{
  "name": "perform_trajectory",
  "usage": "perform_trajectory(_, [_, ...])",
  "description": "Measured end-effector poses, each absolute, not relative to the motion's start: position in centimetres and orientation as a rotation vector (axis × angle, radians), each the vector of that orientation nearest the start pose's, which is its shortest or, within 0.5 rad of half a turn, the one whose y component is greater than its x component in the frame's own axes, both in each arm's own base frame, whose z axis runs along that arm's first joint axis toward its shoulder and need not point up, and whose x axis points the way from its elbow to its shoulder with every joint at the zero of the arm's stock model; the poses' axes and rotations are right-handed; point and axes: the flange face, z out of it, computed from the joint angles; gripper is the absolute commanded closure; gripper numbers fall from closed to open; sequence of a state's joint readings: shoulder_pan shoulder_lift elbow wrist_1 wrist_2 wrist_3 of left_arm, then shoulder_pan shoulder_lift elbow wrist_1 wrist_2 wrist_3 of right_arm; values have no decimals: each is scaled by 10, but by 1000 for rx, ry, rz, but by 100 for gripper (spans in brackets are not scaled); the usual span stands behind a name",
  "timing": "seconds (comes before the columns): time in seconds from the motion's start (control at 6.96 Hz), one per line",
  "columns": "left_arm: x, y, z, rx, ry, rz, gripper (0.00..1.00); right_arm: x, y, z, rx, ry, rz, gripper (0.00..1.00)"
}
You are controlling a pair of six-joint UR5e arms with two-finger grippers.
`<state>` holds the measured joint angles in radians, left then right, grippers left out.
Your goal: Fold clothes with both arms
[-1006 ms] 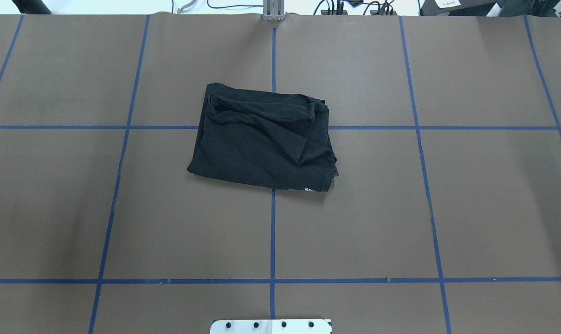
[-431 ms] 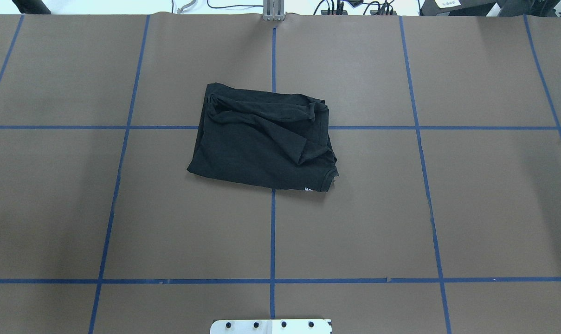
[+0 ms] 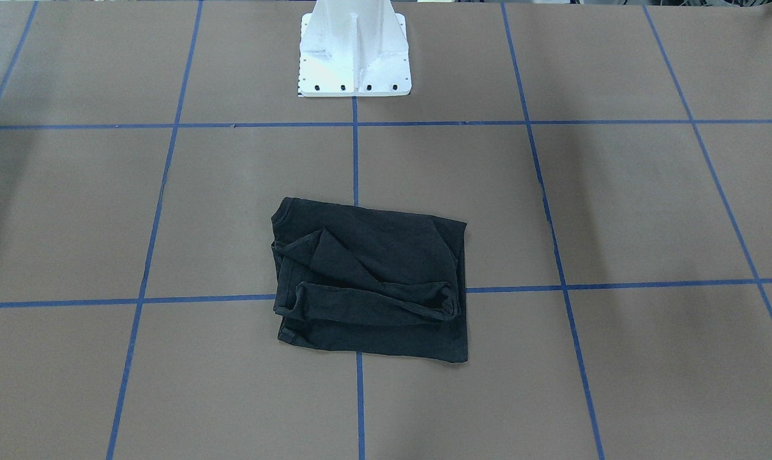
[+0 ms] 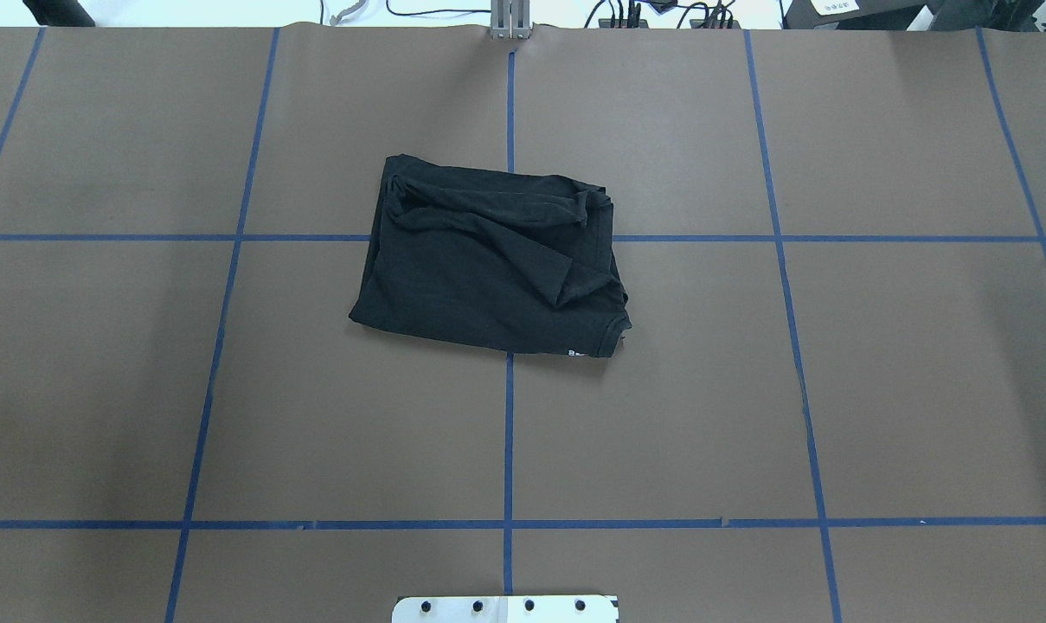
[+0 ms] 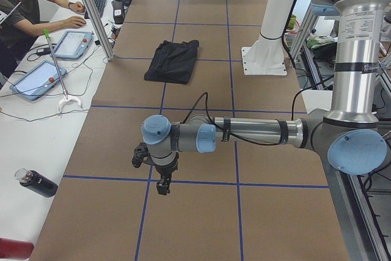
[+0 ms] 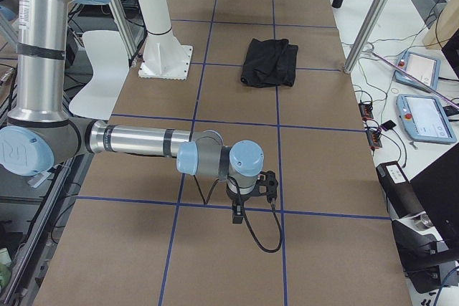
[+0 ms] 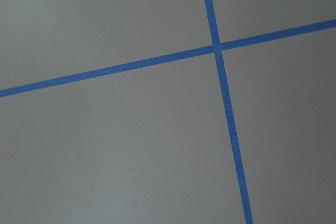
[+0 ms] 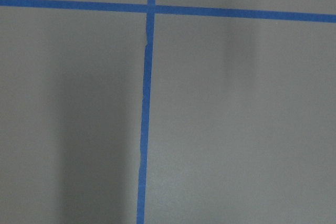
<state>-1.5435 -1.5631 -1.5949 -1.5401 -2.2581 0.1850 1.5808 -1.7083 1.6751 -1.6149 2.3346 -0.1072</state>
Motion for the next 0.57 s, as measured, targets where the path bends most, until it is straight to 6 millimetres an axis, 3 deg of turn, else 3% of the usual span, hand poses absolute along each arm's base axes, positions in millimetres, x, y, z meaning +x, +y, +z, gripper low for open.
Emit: perform_trajectory(0.57, [-72, -489, 657, 55, 693, 169, 0, 77, -431, 670, -4, -773, -58, 0])
